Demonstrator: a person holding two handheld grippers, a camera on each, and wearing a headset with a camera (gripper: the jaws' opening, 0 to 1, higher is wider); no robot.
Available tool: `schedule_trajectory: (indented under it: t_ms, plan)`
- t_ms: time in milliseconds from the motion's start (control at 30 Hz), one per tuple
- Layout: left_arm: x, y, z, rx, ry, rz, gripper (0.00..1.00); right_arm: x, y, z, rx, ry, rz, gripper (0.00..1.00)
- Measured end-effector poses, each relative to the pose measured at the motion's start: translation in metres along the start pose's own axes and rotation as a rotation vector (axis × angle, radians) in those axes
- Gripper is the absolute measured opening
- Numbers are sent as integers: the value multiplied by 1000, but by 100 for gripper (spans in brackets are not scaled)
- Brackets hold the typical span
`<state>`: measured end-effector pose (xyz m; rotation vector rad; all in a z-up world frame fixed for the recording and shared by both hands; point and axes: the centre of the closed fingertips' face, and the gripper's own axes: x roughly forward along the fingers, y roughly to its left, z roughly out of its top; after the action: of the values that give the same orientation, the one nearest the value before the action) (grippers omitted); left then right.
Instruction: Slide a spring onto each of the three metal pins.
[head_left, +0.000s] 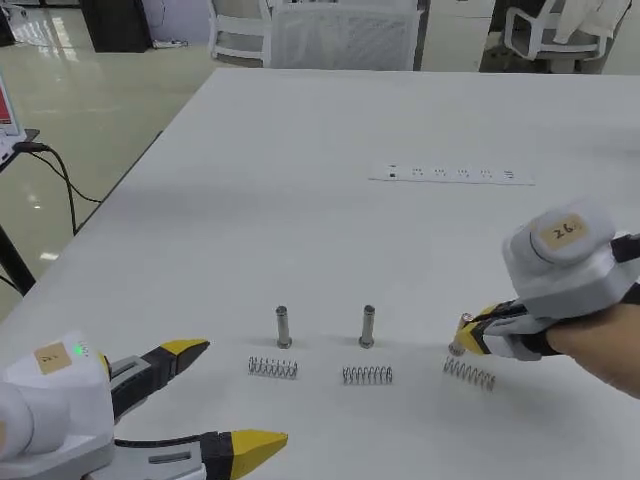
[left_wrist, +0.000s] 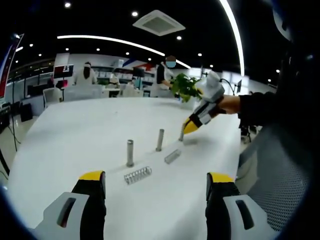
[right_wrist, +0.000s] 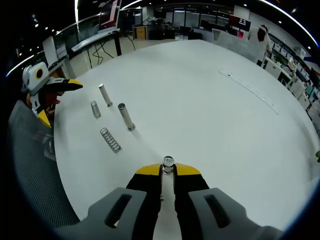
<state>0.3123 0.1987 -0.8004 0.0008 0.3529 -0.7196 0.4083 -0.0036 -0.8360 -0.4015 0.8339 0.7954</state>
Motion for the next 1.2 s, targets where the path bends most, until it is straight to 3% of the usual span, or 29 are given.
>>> schedule_trajectory:
  t_ms: [567,833,1200]
  plan:
    - [-1,1,0,-3,-3,4,79,-4,-6,-17,13,39,0,12]
    - [0,-1,1,1,-2,4,79,-11,9,-20,2,29,45,12]
    - [0,-2,0,3,0,1,79,-6,18,-40,-64,114,81,13]
